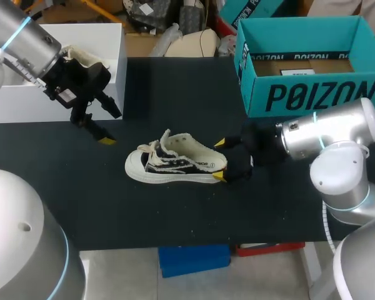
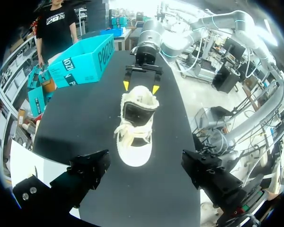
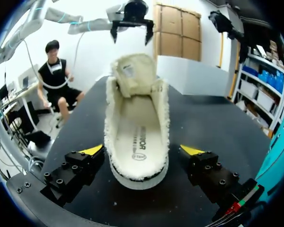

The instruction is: Take the shoe out of the shoebox, open the shoe tongue, remove and reinsert the insole, then place the shoe into the shoebox

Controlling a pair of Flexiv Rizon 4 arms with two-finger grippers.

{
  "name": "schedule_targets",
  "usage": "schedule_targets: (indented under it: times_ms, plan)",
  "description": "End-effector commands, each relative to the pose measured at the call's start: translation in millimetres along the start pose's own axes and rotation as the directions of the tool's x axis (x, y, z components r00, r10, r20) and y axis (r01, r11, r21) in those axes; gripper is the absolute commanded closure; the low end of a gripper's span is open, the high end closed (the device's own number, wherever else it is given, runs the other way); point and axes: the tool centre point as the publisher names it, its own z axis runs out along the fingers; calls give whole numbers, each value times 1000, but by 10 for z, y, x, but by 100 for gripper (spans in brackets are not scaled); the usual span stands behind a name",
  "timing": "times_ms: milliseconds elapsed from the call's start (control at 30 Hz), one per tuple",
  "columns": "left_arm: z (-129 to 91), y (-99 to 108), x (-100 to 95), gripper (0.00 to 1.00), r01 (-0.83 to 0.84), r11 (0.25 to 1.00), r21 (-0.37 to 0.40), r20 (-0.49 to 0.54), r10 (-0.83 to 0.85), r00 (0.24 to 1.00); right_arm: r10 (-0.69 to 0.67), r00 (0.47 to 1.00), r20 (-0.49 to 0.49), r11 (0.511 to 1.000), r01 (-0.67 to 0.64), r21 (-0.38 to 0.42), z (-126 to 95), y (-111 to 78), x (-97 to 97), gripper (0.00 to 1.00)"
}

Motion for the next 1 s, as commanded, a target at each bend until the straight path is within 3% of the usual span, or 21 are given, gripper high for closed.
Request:
schedule_targets:
  times_ms: [33,833,867,933,1000]
  plan:
    - [11,6,4,0,-2,1000,1,4,2,1000,0,1000,1,1000,0,-6,85,-18,-15,0]
    - [11,6,4,0,-2,1000,1,4,2,1000,17,997,-80,1000,-18,-12,299,-92,18,0]
    - [11,6,4,0,-2,1000,1,4,2,1000,17,997,-80,1000,-18,-12,299,-92,18,27]
    - [11,6,4,0,-2,1000,1,4,2,1000,17,997,-80,1000,-18,-12,299,-92,18,100]
    - [11,6,4,0,-2,1000,1,4,2,1000,17,997,-80,1000,-18,-12,299,-92,18,100]
